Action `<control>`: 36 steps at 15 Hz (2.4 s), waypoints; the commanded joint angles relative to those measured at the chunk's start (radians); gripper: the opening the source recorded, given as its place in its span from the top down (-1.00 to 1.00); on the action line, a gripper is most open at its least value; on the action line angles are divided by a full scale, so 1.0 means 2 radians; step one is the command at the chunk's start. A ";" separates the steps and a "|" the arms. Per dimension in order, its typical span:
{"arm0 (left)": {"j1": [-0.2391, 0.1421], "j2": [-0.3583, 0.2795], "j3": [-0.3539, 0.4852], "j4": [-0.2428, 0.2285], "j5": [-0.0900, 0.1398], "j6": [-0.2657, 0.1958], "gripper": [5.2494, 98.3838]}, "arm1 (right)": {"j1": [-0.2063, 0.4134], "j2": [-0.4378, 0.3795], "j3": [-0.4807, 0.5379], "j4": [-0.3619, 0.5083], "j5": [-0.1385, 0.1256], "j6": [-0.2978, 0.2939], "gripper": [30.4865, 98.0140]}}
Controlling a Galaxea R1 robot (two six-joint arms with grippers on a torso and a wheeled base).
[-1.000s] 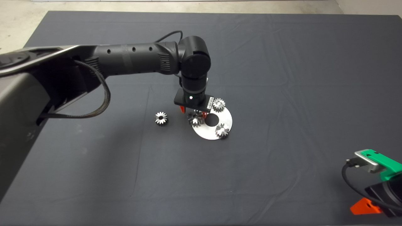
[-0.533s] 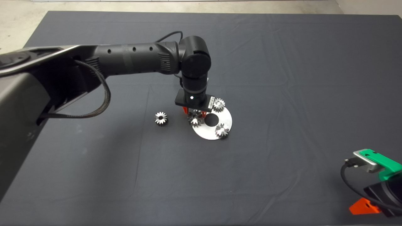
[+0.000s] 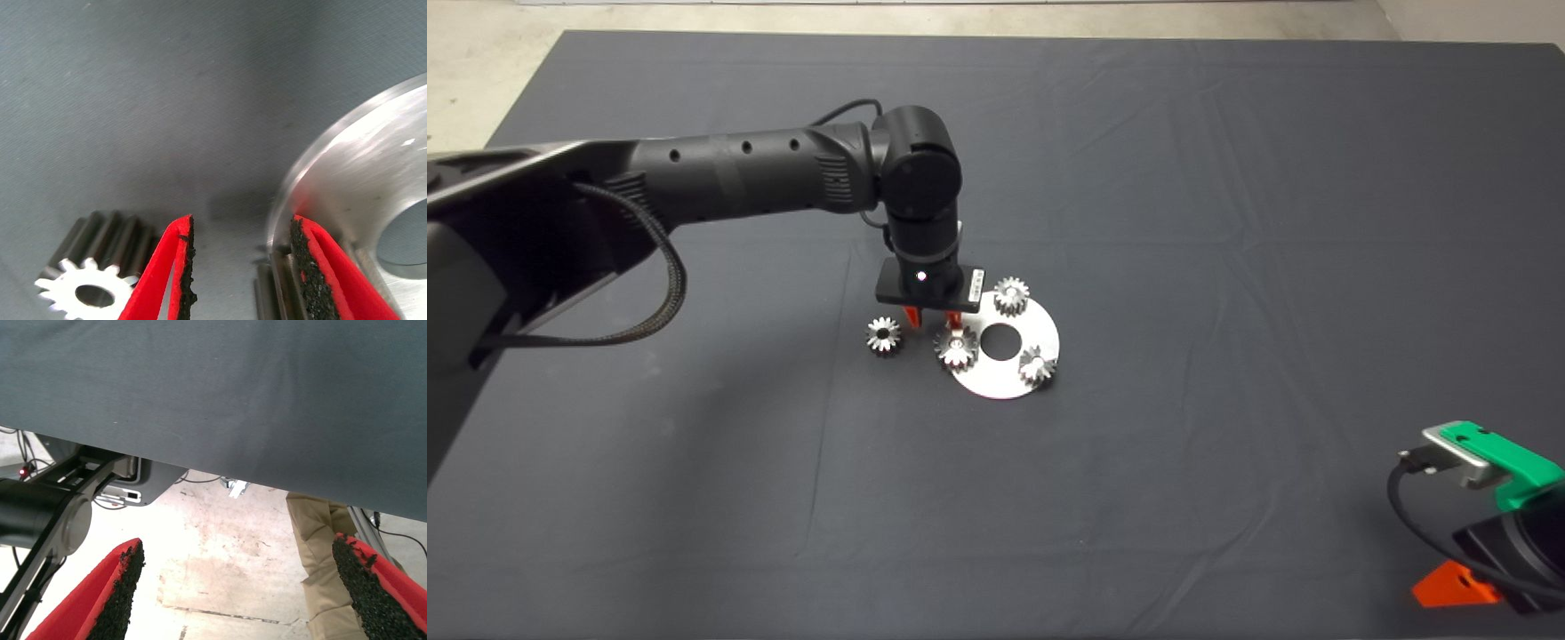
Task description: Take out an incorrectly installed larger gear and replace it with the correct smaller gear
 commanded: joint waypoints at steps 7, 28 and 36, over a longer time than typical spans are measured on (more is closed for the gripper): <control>0.010 0.053 -0.017 -0.005 0.040 0.003 0.39 | 0.008 0.016 -0.003 0.013 -0.045 0.003 -0.30; -0.053 -0.009 0.021 -0.050 0.049 -0.002 -0.24 | 0.008 0.043 -0.027 0.012 -0.045 0.004 -0.30; -0.054 0.026 0.071 -0.064 0.045 -0.066 -0.36 | 0.008 0.054 -0.033 0.012 -0.045 0.004 -0.30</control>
